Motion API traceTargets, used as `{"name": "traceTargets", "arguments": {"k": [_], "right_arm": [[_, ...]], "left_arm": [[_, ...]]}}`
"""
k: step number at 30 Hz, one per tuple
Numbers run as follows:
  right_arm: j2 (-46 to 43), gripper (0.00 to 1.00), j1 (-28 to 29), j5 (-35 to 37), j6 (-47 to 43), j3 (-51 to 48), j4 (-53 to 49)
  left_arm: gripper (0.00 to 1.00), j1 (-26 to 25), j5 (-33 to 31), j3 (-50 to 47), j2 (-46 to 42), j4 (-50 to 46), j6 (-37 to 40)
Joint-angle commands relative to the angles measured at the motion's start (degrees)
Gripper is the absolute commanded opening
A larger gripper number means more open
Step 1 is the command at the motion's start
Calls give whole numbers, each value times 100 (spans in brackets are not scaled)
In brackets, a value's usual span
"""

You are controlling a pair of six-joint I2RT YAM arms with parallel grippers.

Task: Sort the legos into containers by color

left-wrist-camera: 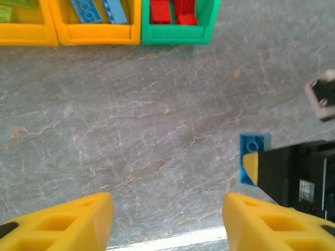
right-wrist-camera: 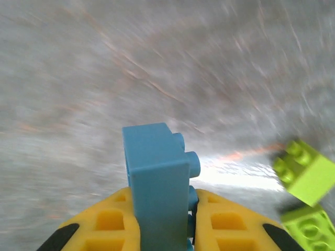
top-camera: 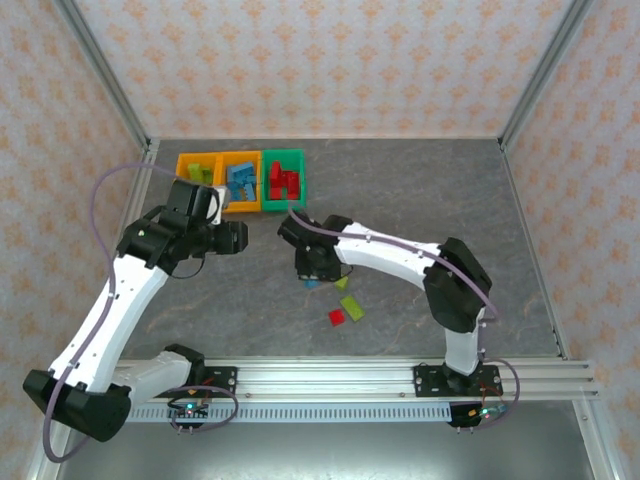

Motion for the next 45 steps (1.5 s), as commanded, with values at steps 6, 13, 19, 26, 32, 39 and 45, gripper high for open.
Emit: {"name": "traceTargets", "arguments": {"k": [6,13,19,26,32,39,45], "right_arm": [[1590,14,-619,254,-314,2207,821],[4044,15,-743,-2,-860,6041,18],[4322,16,-986,-292,-736,5745,1621],[4782,24,-1132,-689,-892,6364,2265],[4753,67,-1158,-756,-661,6496,2801],[3805,68,-1254,-1110,-663,6055,2094],[2078,67,-1291,-801,-847,4295,878]], "left_arm": [[73,-4,-318,566,-344,-460,-416],[90,-3,-271,706,-315,-667,-252],[92,-3,-240,645,-289,-669,-284],[92,-1,-209,546,-271,-844,-219],[92,-4,-156,432,-199,-770,-241],[92,-5,-72,457,-25,-646,-259],[92,-9,185,275,62,-440,-313]]}}
